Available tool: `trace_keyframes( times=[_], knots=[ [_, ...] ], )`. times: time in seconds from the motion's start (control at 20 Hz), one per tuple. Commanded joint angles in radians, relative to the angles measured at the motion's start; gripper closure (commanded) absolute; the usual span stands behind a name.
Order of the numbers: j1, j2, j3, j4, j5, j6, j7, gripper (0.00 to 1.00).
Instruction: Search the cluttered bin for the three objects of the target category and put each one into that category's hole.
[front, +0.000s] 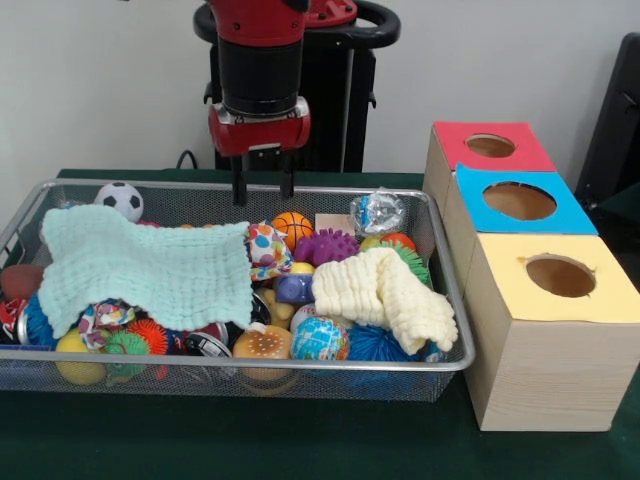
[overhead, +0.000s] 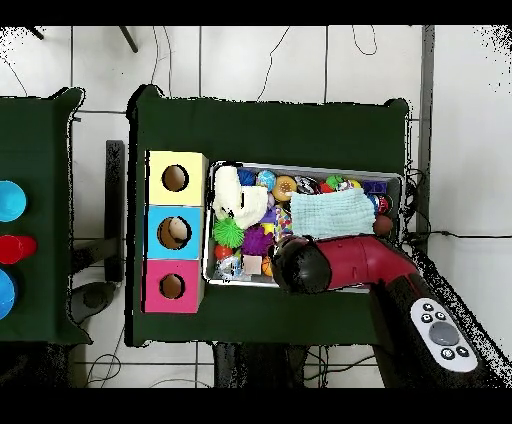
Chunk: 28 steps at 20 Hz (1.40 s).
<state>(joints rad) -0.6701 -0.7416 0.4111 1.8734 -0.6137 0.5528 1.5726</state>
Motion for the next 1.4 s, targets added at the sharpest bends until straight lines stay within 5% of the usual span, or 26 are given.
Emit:
trace_keyframes(
  times=[0.05, 0.6, 1.4],
  knots=[
    [-0.032, 0.063, 0.049, -0.075, -0.089, -0.09, -0.074, 0.0],
    [-0.02, 0.147, 0.048, -0.093, -0.11, -0.165, -0.028, 0.0],
    [0.046, 0.157, -0.04, -0.147, -0.193, -0.202, 0.017, 0.0]
  ],
)
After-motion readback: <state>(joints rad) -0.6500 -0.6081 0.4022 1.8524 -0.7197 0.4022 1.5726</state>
